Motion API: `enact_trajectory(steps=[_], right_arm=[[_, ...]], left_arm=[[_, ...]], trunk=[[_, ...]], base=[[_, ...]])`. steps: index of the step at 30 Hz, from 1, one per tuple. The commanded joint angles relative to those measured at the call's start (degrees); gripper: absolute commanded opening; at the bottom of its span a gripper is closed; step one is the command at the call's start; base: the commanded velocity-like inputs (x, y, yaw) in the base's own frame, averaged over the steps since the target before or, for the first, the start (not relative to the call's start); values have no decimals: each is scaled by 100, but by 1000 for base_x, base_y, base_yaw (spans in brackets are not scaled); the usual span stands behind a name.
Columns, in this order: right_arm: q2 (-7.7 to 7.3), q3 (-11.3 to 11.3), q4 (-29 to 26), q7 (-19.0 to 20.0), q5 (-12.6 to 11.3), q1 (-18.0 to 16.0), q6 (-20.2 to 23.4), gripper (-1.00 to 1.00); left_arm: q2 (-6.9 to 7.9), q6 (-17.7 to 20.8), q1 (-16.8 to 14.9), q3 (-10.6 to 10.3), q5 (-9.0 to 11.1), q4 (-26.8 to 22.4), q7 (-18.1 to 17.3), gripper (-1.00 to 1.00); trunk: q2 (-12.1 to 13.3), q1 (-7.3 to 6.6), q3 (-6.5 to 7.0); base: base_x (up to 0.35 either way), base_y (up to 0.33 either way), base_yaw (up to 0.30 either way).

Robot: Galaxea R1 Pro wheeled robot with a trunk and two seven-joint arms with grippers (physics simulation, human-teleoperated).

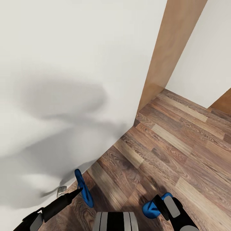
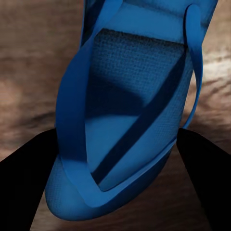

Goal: In the bedroom, move the book from the bed onto either nightstand, and place the two sandals side by side next to the bed.

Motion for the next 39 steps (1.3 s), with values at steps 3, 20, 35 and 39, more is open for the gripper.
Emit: enact_trajectory(steps=[3, 20, 35, 39], right_arm=[[3, -21, -14, -44, -52, 0, 15, -100], [2, -21, -14, -44, -52, 0, 15, -100], [4, -21, -14, -44, -52, 0, 15, -100], [9, -21, -14, -44, -52, -1, 15, -100]], left_arm=[[1, 48, -7, 84, 60, -9, -19, -100], [3, 53, -7, 84, 60, -9, -17, -100], [2, 46, -7, 84, 60, -9, -18, -100], [3, 45, -7, 84, 60, -9, -22, -100]], trunk=[[-2, -1, -3], [0, -4, 19], [8, -19, 152], [8, -19, 152]], base=[[0, 0, 0], [0, 0, 0], [-2, 0, 0], [-196, 0, 0]])
